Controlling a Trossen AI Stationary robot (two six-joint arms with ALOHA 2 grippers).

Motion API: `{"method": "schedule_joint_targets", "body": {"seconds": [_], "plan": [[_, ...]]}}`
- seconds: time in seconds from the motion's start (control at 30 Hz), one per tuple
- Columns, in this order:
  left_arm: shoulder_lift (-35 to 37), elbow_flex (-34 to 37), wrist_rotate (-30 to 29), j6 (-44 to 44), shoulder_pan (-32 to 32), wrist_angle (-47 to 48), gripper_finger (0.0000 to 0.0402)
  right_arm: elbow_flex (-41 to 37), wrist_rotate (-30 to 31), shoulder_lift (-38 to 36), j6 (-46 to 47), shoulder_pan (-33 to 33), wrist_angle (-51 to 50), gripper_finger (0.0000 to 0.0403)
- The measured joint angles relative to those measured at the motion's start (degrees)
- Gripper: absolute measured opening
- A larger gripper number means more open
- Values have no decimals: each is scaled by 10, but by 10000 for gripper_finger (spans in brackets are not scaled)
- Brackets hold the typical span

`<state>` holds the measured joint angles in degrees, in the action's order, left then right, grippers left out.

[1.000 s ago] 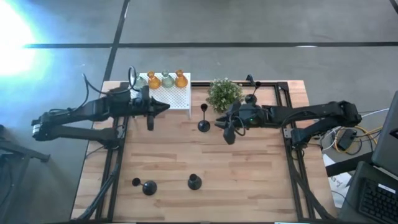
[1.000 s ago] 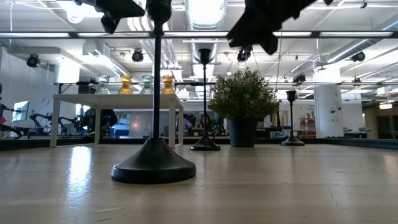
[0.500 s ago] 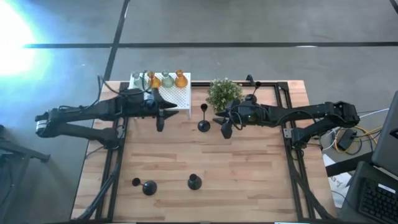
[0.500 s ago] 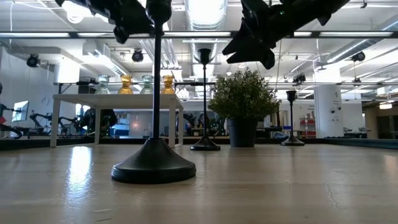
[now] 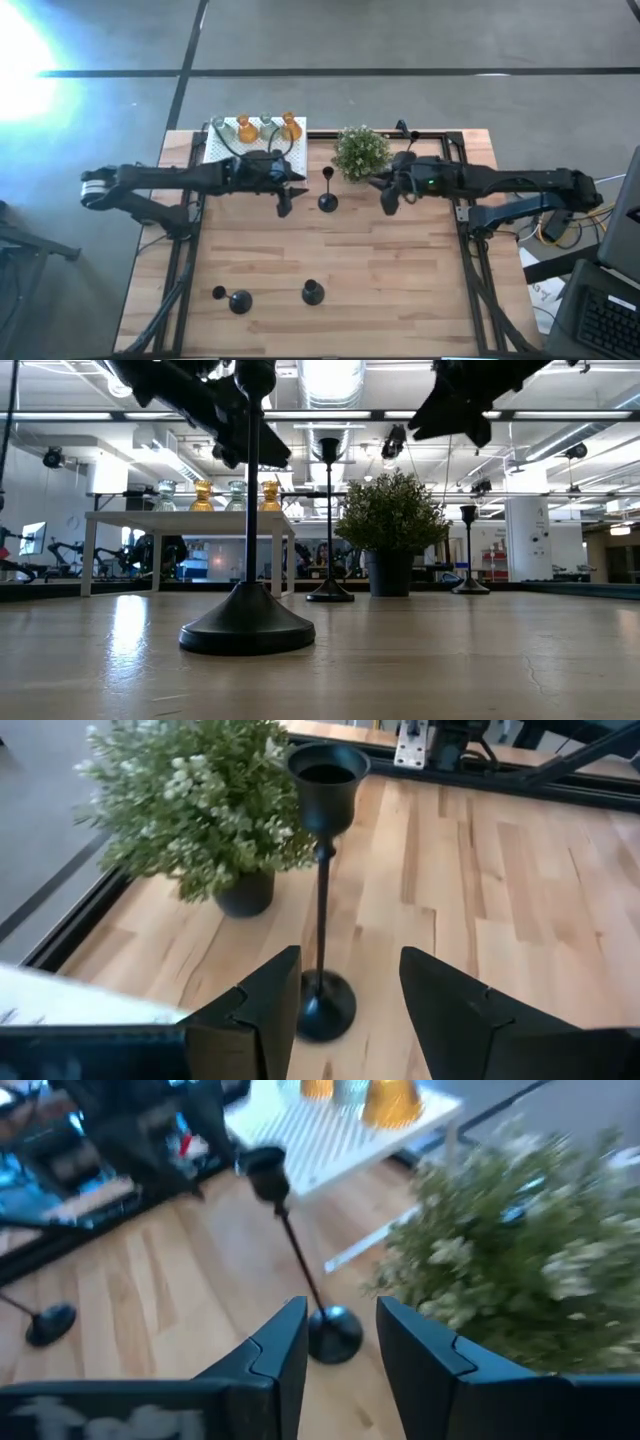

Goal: Pick & Place candle stick holders
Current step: Put the top large black candle holder on the shelf

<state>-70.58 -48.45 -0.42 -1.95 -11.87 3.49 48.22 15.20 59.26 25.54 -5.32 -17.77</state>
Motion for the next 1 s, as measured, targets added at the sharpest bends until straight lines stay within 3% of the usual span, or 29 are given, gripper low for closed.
{"method": "schedule_joint_targets", "body": {"seconds": [0.33,0.63,1.0], "plan": [[-93,0,4,3,0,-94,177,0,31,-75,-2,0,-34,98],[-151,0,-7,7,-1,-195,177,0,30,-75,-1,1,-46,97],[-177,-2,-9,5,-9,-229,177,0,30,-75,-2,0,-48,95]]}}
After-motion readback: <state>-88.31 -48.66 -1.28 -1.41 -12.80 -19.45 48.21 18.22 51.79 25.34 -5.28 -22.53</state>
